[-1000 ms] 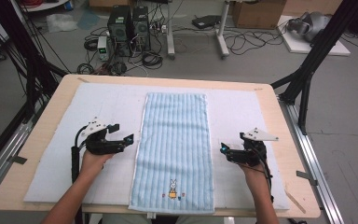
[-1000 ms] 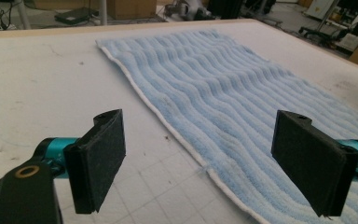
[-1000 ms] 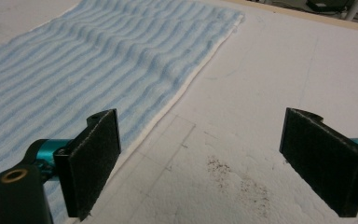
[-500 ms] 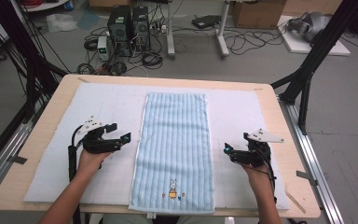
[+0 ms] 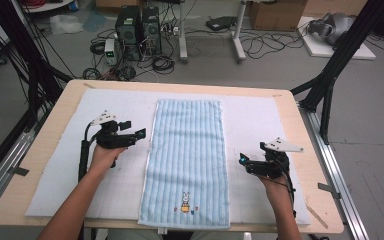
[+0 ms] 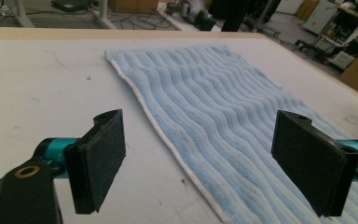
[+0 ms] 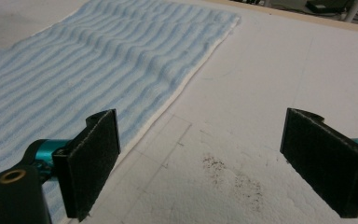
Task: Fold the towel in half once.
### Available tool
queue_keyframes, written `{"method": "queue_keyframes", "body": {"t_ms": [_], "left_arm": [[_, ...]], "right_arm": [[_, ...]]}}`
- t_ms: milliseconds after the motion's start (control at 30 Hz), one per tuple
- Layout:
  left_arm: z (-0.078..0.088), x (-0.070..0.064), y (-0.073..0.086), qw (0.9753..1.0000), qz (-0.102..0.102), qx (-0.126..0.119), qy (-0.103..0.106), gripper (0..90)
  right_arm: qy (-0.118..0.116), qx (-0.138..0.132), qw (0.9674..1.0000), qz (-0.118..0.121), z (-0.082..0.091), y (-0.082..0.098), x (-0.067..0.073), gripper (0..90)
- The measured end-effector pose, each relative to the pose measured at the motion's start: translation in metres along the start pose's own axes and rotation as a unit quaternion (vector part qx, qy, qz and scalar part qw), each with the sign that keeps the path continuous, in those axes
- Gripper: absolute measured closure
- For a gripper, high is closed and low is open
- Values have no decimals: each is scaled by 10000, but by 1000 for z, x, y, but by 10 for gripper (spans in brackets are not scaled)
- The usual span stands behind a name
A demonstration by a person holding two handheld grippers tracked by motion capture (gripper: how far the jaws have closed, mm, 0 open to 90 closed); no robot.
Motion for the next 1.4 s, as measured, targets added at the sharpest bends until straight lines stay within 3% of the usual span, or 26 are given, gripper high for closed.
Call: {"method": "queue_keyframes", "body": {"t_ms": [200,333,500,667,767,900,967,1233,1333,1400], "left_arm": [[-33,3,-6,9993,2,229,-280,199],[-55,5,-8,9972,-54,510,-551,221],[-75,2,-5,9943,-219,759,-717,290],[-87,0,5,9887,-491,1098,-899,452],[-89,-1,10,9842,-818,1177,-1043,544],[-89,-3,10,9843,-853,1194,-984,744],[-90,-3,10,9854,-788,1176,-943,820],[-89,0,10,9898,-335,1128,-806,845],[-89,1,10,9901,-278,1131,-785,845],[-89,1,10,9902,-277,1118,-785,844]], "right_arm": [[-76,-12,10000,-39,-2,0,1,111],[-96,-14,9999,-84,-4,0,1,111],[-125,24,9999,-99,-6,1,1,111],[-140,80,9998,-93,-8,2,2,111],[-145,122,9998,-92,-10,3,2,111],[-161,157,9997,-88,-13,3,4,111],[-173,184,9997,-71,-16,1,4,111],[-252,395,9986,-241,-54,-15,-4,111],[-279,564,9976,-285,-75,-23,-8,115],[-310,690,9969,-237,-88,-29,-10,168]]}}
Point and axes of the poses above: each handheld gripper's, and its own axes: z roughly backward along the jaws, y roughly out of its underside, x roughly to its left, the point moved 5 cm from there along -z, roughly forward along the jaws, and after that the axes turned 15 degrees about z, right-handed, at the moved point
